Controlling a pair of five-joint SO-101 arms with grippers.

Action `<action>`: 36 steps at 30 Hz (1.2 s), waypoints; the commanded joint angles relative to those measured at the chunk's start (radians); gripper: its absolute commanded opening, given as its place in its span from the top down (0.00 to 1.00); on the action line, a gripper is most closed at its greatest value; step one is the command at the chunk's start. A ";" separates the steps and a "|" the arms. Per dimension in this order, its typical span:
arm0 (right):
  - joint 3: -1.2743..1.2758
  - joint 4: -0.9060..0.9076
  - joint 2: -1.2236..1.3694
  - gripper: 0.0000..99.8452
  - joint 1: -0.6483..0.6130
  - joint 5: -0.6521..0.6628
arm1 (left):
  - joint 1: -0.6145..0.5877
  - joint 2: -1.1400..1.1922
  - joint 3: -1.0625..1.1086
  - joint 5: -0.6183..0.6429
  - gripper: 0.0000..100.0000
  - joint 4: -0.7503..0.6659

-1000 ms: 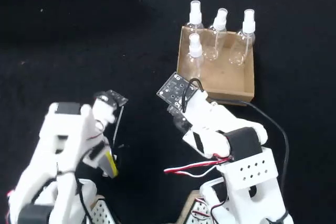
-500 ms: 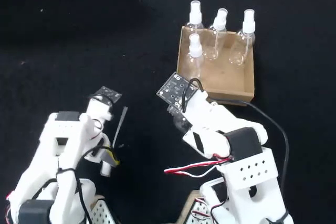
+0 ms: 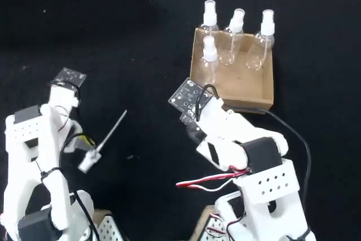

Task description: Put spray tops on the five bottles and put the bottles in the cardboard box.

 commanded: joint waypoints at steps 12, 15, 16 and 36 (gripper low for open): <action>-0.056 0.003 -0.033 0.99 0.020 0.000 | 0.028 -0.002 -0.137 -0.183 0.67 0.267; -0.056 0.003 -0.033 0.99 0.020 0.005 | -0.013 -0.002 -0.044 -0.213 0.67 0.129; -0.058 0.003 -0.033 0.99 0.018 0.005 | -0.024 -0.002 -0.015 -0.213 0.67 0.081; -0.058 0.000 -0.033 0.99 0.018 -0.002 | -0.077 0.000 0.145 0.126 0.67 -0.572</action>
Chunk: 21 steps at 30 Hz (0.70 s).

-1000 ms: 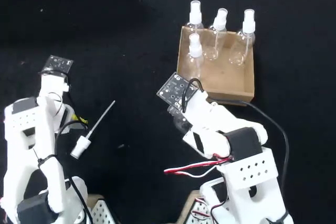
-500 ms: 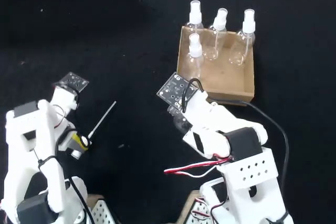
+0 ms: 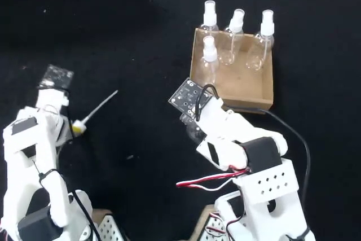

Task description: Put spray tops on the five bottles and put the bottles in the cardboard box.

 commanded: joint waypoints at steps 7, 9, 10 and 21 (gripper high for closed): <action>-0.058 0.003 -0.033 0.99 0.018 -0.002 | 0.012 -0.012 -0.048 0.241 0.67 -0.120; -0.058 0.003 -0.033 0.99 0.018 -0.002 | 0.013 -0.015 -0.091 0.192 0.67 -0.002; -0.058 0.003 -0.033 0.99 0.018 -0.002 | 0.008 -0.017 -0.127 0.180 0.67 0.066; -0.058 -0.003 -0.033 0.99 0.018 -0.002 | 0.008 -0.003 -0.452 0.689 0.67 0.580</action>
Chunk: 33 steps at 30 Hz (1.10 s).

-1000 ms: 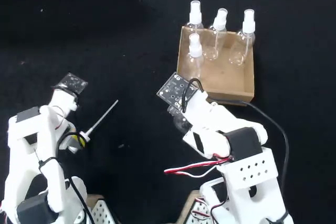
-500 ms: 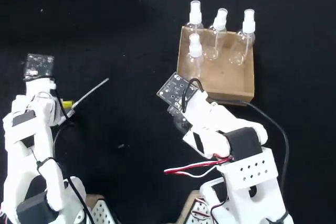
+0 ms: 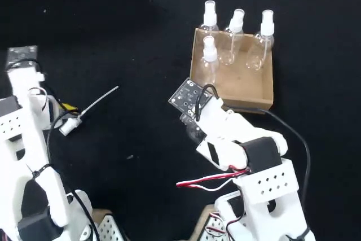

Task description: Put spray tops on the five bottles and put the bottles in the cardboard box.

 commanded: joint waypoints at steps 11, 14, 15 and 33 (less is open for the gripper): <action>-0.058 0.000 -0.033 0.99 0.018 0.005 | 0.200 -0.006 0.116 0.749 0.67 0.026; -0.056 -0.002 -0.033 0.99 0.018 0.006 | 0.203 -0.006 0.211 0.758 0.67 -0.044; -0.056 -0.003 -0.033 0.99 0.018 0.006 | 0.203 -0.006 0.234 0.769 0.67 -0.077; -0.056 -0.003 -0.033 0.99 0.018 0.006 | 0.186 -0.006 0.189 1.203 0.67 -0.161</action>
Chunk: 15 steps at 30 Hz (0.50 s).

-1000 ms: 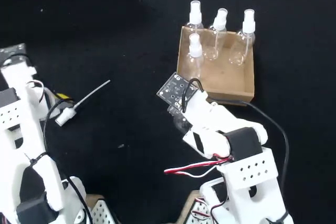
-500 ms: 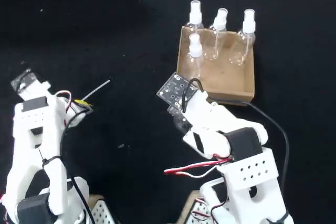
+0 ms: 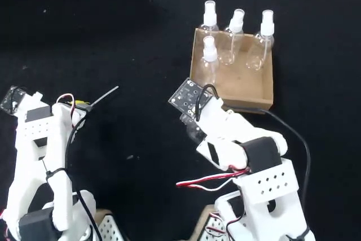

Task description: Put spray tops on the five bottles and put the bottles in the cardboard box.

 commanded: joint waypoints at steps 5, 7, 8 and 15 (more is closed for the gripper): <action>-0.056 0.000 -0.033 0.99 0.018 0.006 | 0.008 -0.005 -0.090 0.163 0.67 -0.023; -0.056 0.002 -0.033 0.99 0.018 0.006 | 0.005 -0.003 -0.077 0.169 0.67 -0.057; -0.056 0.002 -0.033 0.99 0.018 0.006 | 0.005 -0.003 -0.061 0.169 0.67 -0.089; -0.056 0.003 -0.033 0.99 0.018 0.006 | 0.005 -0.005 0.111 0.203 0.67 -0.330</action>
